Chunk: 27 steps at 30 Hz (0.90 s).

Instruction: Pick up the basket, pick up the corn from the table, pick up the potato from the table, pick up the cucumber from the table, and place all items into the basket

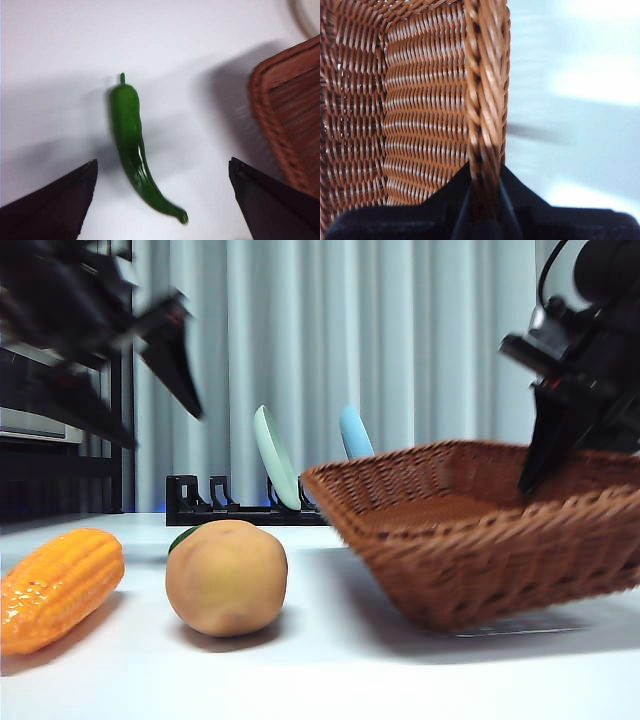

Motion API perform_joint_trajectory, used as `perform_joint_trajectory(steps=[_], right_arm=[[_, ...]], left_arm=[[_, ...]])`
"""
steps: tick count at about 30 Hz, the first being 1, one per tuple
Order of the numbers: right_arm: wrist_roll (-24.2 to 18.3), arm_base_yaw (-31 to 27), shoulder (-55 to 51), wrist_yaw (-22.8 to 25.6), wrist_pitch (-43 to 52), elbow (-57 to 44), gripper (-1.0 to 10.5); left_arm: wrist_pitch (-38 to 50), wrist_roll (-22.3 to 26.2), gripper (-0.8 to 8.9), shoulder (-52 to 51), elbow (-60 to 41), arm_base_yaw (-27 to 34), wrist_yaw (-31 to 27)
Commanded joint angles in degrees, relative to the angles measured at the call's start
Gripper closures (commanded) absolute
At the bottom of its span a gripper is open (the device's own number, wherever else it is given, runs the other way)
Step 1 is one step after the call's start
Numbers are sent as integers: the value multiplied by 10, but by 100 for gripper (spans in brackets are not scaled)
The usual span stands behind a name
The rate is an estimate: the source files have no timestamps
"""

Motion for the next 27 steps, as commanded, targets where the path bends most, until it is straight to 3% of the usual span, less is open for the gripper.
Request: perform_joint_trajectory(steps=[1, 6, 11, 17, 27], right_arm=[[4, -6, -23, -7, 0, 1, 959], [14, -17, -66, -9, -21, 2, 959], [15, -31, -98, -11, -57, 10, 959], [19, -37, -124, -14, -61, 10, 959], [19, -39, -126, -40, -61, 21, 958]], left_arm=[[-4, 33, 378, 38, 24, -19, -34], [1, 46, 378, 85, 45, -36, -89], [18, 50, 378, 119, 45, -37, -106], [41, 78, 378, 140, 45, -37, -107], [45, 82, 378, 185, 45, -37, -103]])
